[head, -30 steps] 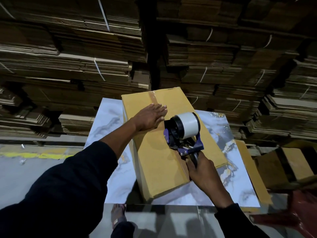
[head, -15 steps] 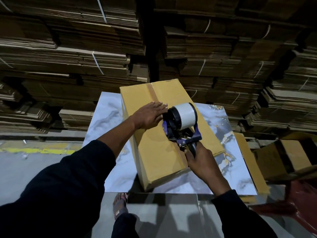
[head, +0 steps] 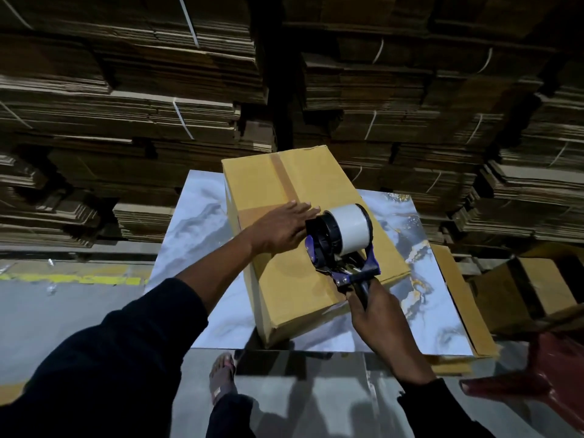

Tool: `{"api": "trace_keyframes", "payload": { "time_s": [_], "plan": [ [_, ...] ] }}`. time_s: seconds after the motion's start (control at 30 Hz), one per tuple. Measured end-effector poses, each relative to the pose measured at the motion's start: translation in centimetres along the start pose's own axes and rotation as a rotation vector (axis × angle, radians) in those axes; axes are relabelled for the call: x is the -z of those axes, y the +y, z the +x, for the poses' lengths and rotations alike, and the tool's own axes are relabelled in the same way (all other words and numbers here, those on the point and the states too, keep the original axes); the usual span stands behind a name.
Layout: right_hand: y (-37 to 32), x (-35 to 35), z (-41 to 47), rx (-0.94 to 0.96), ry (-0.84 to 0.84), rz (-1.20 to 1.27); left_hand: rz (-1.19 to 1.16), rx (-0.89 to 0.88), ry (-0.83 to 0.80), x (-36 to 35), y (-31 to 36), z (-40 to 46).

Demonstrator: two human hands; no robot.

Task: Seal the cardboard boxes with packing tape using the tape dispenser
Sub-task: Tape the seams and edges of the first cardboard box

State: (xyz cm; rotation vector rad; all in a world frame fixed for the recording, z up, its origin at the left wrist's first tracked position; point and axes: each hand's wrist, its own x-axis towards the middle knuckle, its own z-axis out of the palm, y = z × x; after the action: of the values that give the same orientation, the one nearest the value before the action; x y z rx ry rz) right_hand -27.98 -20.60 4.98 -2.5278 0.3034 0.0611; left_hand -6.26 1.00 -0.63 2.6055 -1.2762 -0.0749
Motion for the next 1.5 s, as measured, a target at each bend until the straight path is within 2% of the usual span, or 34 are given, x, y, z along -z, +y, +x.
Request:
{"api": "trace_keyframes", "payload": {
  "time_s": [0.4, 0.6, 0.8, 0.97, 1.1, 1.2, 1.37, 1.5],
  "plan": [
    [2.8, 1.1, -4.8, 0.032, -0.021, -0.011, -0.006, 0.042, -0.032, 0.2, 0.0, 0.3],
    [3.1, 0.2, -4.7, 0.016, 0.014, 0.02, -0.066, -0.089, -0.024, -0.2, 4.7, -1.8],
    [3.4, 0.3, -5.2, 0.036, 0.011, 0.022, -0.069, -0.065, -0.032, -0.1, 4.8, -1.9],
    [5.5, 0.8, -9.2, 0.061, 0.051, 0.023, -0.022, -0.064, -0.05, -0.9, 4.1, -1.5],
    [8.3, -1.1, -11.4, -0.073, 0.004, 0.176, -0.025, -0.063, -0.036, -1.0, 4.2, -1.3],
    [9.6, -3.3, -11.7, -0.061, 0.03, 0.291, -0.046, -0.051, -0.032, -0.7, 4.8, -1.5],
    [9.6, -5.0, -11.0, -0.129, -0.125, 0.609, -0.067, -0.126, -0.061, -1.4, 8.2, -2.1],
    [9.2, -5.6, -9.5, -0.266, -0.268, 0.744, -0.048, -0.139, -0.038, -2.1, 9.7, -2.4]
  ]
}}
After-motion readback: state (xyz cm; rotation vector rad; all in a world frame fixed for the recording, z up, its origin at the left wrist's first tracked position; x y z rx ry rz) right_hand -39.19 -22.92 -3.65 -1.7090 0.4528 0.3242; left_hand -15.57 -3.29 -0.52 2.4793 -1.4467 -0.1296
